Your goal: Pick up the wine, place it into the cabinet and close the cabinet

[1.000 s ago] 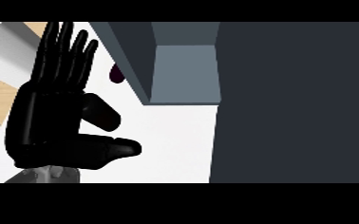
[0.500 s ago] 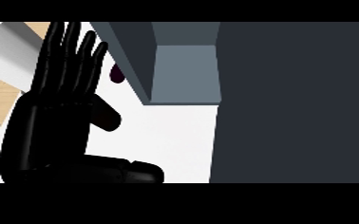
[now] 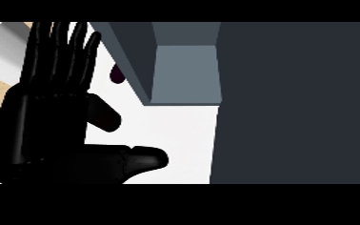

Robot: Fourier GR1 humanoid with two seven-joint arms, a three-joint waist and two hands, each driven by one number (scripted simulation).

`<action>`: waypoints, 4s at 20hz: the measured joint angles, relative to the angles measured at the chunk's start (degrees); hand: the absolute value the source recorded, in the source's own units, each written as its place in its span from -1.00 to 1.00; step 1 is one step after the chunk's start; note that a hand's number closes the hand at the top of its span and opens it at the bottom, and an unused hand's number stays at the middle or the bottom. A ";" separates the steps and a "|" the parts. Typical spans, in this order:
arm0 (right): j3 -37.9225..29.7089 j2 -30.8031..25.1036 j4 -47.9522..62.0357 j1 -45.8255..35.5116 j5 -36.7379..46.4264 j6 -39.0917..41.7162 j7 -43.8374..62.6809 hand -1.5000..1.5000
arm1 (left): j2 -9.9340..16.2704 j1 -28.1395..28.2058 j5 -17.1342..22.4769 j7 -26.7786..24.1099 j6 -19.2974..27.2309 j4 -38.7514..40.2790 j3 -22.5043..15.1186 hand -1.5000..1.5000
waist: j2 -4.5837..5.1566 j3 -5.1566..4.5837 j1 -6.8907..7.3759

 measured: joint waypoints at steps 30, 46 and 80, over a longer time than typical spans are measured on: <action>0.51 0.47 -2.30 -4.51 2.10 -2.20 6.14 -1.00 | 4.62 18.53 10.94 -16.63 -8.36 9.42 20.42 -1.00 | 0.04 -0.05 0.04; 1.70 1.89 -2.36 -2.96 3.32 -1.31 4.70 -1.00 | 6.07 18.56 17.29 -32.04 -19.53 35.79 27.53 -1.00 | 0.08 -0.04 -0.09; 1.11 2.92 -2.54 -6.32 3.77 -0.50 7.86 -1.00 | 8.20 2.70 20.83 -70.08 -41.02 96.98 34.29 -1.00 | 0.21 -0.09 -0.49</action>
